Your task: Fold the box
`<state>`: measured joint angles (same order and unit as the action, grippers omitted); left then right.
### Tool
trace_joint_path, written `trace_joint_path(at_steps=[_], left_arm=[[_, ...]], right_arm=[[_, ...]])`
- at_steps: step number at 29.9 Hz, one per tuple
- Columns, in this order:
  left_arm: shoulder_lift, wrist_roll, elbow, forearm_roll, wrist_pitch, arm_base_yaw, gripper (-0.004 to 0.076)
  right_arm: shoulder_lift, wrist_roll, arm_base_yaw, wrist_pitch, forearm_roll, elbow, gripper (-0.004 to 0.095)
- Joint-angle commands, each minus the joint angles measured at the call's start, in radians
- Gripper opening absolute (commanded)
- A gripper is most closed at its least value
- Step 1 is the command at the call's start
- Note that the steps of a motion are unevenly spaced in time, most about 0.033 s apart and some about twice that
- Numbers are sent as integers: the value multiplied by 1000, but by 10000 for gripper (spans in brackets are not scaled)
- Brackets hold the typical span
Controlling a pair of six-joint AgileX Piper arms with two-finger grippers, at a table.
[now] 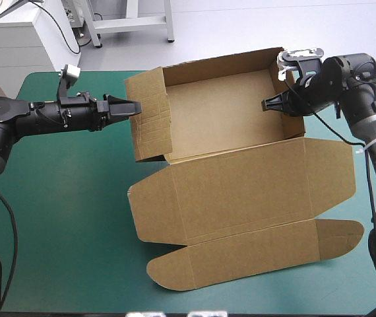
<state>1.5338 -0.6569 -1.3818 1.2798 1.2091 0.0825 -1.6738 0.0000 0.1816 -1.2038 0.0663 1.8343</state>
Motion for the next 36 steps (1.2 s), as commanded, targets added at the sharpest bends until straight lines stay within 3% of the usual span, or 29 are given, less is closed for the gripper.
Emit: trace_joint_path(at_steps=[1,8,16,18,24,29,36], left_arm=[[-44,5,-29,68,82,-22,516],[-42,0,-21,68,69,-59,500],[-44,67,-21,-21,-41,-107,491],[-51,92,-21,-43,-82,-112,491],[-70,104,-21,-91,-127,-112,491],[-89,162,-21,-200,-199,-136,491],[-94,295,-21,-408,-356,-284,491]], right_arm=[[43,15,-7,64,25,33,-19],[43,15,-5,81,97,33,-19],[42,13,0,118,127,33,-13],[46,23,26,125,82,33,-13],[51,167,172,125,-228,34,-13],[51,238,236,140,-302,38,-14],[51,256,246,154,-289,38,-13]])
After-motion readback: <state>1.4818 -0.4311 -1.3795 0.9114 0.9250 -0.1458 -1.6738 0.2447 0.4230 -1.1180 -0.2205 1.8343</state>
